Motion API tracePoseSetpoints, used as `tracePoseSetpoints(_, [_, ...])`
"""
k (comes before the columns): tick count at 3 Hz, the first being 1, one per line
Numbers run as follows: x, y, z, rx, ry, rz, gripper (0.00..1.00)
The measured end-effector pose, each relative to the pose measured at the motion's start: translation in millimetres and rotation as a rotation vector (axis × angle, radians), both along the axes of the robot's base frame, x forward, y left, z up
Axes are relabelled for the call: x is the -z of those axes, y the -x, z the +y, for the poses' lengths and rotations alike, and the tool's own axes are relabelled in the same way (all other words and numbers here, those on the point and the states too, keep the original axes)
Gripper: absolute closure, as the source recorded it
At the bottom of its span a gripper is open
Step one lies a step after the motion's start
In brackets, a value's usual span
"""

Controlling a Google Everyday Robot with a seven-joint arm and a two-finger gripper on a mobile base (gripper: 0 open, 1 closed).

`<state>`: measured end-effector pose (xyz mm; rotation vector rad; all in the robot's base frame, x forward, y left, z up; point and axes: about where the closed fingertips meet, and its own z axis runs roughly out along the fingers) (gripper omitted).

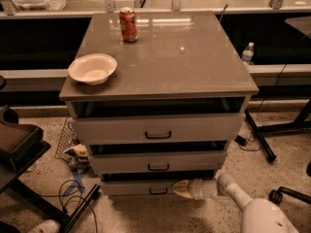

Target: Close bottom drawer

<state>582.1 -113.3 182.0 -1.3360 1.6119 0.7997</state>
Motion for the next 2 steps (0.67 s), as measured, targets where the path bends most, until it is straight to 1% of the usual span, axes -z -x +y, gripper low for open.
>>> tracePoseSetpoints(1, [-3.9, -13.7, -6.5, 0.04, 0.015, 0.008, 1.0])
tracePoseSetpoints(2, [-3.9, -13.7, -6.5, 0.04, 0.015, 0.008, 1.0])
